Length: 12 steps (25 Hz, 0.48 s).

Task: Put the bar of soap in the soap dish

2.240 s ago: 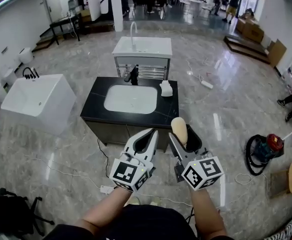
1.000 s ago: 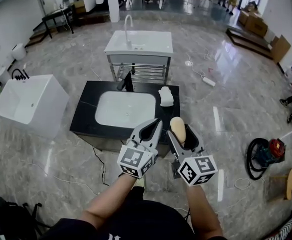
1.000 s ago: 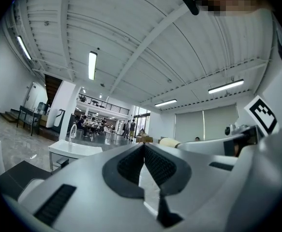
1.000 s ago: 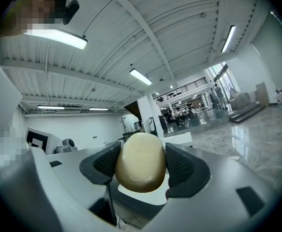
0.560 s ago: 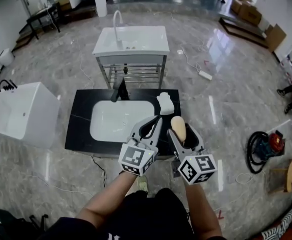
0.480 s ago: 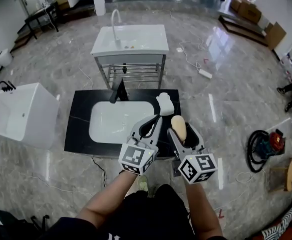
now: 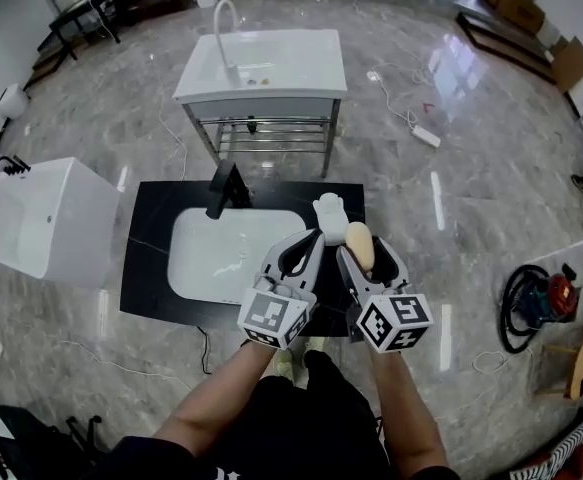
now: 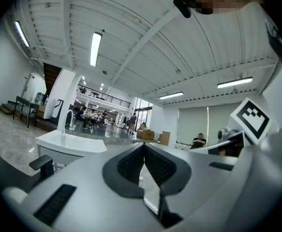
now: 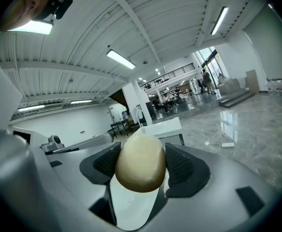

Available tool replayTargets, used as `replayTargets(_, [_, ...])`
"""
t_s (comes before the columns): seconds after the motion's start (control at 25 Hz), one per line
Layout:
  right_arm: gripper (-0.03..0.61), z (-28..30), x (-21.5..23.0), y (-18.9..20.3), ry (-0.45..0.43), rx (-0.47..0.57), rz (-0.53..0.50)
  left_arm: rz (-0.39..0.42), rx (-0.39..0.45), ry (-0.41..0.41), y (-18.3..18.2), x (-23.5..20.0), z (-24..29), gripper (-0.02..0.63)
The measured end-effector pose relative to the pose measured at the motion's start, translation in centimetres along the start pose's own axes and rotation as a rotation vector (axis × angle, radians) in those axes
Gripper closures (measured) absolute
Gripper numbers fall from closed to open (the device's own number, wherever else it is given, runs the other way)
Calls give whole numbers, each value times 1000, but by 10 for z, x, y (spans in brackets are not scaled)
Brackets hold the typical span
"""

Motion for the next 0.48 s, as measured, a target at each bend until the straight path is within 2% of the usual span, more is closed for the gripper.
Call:
replayTargets(0.2, [304, 47, 41, 10, -19, -79, 27, -16, -41, -60, 26, -16, 38, 606])
replayTargets(0.36, [304, 85, 64, 32, 3, -156, 25, -38, -66, -105, 44, -37, 58, 606])
replayTargets(0.48, [304, 111, 79, 50, 34, -206, 23, -51, -82, -103, 58, -50, 70, 606])
Point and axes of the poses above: the fingertips, and each gripper's own axes: z forward along the fingers, x to its right, y out of its underside, the point moved 6 cm from there along -z, backward along the fingers, and after that the axes turned 1 degree about z, right-handed, at the moved point
